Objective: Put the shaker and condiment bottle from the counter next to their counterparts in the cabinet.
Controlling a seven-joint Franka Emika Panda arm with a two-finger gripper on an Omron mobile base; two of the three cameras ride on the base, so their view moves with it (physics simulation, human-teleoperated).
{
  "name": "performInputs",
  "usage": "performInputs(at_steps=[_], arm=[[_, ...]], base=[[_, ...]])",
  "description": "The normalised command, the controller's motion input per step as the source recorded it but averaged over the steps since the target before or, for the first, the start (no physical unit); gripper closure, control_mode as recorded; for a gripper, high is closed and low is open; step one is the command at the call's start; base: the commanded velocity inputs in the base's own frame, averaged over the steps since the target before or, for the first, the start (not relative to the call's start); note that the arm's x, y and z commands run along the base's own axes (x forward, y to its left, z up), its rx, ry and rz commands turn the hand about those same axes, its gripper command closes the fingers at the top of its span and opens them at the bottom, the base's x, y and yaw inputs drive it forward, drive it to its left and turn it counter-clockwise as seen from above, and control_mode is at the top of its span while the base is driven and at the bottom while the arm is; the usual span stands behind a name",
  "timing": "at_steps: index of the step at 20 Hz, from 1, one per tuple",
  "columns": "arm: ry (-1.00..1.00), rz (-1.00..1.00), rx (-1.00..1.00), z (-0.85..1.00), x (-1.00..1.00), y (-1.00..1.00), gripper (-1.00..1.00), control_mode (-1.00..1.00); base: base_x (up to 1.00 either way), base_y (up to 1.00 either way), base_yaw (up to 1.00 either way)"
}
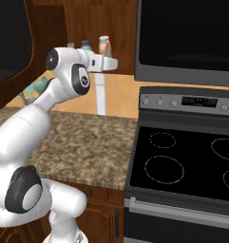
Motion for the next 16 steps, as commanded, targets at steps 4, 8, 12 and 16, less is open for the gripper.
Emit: performInputs(at_steps=[4,8,12,16], arm=[[0.0,-0.03,0.0,0.0,0.29,-0.1,1.0,-1.0],[0.0,-0.01,0.0,0.0,0.3,-0.06,1.0,-1.0],[0.0,-0.01,0.0,0.0,0.3,-0.04,1.0,-1.0],[0.0,-0.01,0.0,0.0,0.3,-0.03,1.0,-1.0]], base=[[0.0,0.0,0.0],[0.0,0.0,0.0],[0.0,0.0,0.0],[0.0,0.0,0.0]])
